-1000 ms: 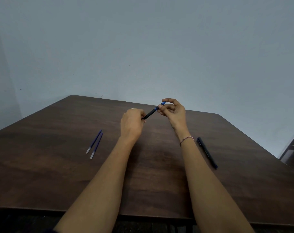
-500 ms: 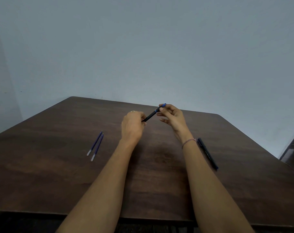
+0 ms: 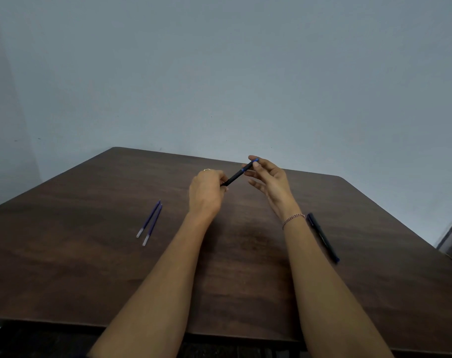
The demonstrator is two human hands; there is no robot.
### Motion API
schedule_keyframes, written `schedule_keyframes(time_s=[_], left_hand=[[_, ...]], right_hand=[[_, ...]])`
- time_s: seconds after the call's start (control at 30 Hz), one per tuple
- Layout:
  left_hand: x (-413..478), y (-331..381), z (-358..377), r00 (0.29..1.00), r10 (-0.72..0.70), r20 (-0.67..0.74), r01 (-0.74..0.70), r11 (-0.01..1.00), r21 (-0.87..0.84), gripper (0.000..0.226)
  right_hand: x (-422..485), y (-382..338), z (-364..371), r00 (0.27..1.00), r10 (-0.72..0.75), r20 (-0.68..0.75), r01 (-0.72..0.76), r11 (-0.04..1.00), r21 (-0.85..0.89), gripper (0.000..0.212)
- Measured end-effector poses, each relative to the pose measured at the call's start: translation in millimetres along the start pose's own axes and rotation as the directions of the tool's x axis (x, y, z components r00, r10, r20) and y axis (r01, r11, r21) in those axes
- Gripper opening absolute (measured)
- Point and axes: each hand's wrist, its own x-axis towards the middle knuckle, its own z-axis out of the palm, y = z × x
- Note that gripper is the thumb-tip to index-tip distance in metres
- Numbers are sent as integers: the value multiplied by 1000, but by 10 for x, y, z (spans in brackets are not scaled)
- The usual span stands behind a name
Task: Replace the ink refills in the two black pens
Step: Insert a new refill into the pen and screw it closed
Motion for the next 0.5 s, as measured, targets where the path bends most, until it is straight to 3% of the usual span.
schedule_keyframes(time_s=[0.27, 0.5], left_hand=[[-6, 29, 24, 999, 33, 25, -33, 999, -5, 21], [6, 27, 28, 999, 18, 41, -17, 1000, -13, 22]], right_hand=[[33, 3, 7, 995, -3, -104, 5, 1000, 17, 6], [38, -20, -23, 999, -40, 1, 38, 955, 293, 21]])
